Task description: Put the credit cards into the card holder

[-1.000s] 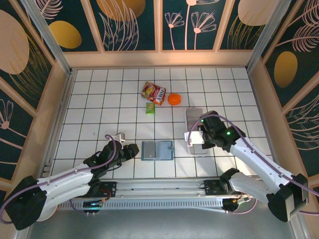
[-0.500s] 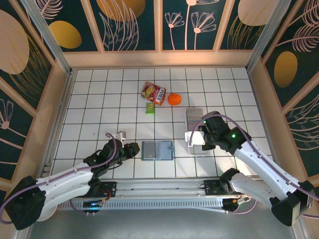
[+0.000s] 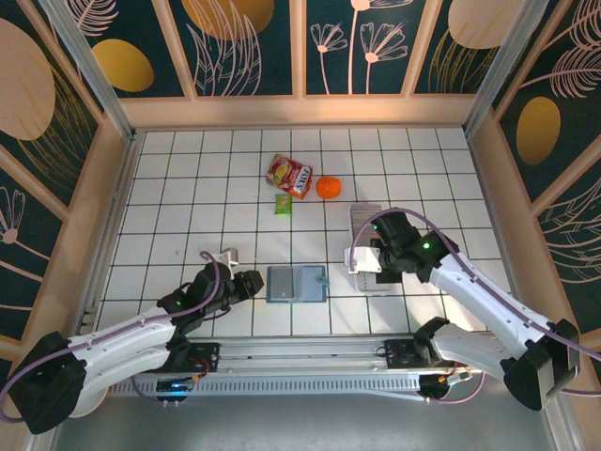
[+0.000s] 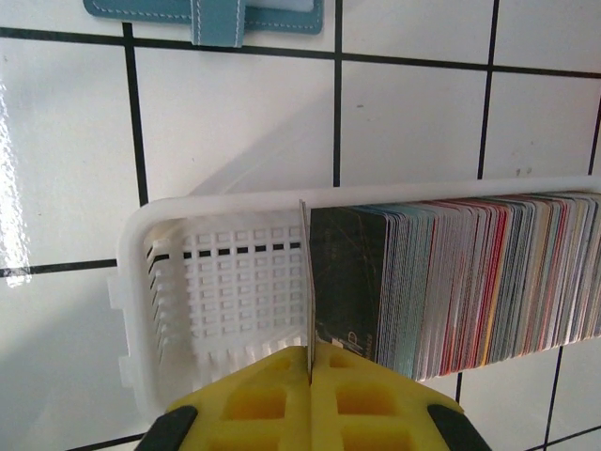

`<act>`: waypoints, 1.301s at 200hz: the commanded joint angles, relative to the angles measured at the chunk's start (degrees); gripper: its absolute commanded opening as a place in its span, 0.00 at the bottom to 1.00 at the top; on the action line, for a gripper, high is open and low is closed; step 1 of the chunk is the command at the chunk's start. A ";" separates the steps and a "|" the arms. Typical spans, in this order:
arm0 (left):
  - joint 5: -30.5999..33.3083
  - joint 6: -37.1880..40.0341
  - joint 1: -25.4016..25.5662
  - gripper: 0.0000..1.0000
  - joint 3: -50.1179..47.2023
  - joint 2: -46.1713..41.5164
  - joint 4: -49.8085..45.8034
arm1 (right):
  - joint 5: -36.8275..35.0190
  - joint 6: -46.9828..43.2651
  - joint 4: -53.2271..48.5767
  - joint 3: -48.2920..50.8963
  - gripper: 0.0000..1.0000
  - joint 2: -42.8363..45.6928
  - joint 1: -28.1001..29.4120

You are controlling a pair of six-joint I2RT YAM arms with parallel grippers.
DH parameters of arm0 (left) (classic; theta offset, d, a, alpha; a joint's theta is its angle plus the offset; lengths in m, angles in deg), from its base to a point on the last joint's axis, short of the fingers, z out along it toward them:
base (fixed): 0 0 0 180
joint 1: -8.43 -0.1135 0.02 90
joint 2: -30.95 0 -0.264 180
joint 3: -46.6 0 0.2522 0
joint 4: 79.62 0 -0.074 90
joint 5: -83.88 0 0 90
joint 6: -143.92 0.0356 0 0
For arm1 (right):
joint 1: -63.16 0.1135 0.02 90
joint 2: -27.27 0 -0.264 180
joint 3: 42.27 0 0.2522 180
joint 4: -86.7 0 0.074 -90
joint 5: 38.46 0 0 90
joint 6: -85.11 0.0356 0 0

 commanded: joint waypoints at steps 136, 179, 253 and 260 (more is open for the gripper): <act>-1.10 -0.30 0.16 0.26 -0.14 -0.52 0.81 | -10.27 -1.01 16.46 7.88 0.07 -7.73 1.01; -1.04 -0.54 0.18 0.26 -0.54 -0.96 1.10 | -11.22 -1.56 18.46 8.65 0.13 -9.12 1.68; -1.74 -1.54 0.12 0.26 -1.47 -1.16 2.91 | -13.13 -3.47 20.57 9.47 0.32 -7.36 2.22; -1.74 -1.56 0.18 0.26 -1.55 -1.18 2.88 | -13.24 -3.54 20.46 9.75 0.36 -7.35 2.17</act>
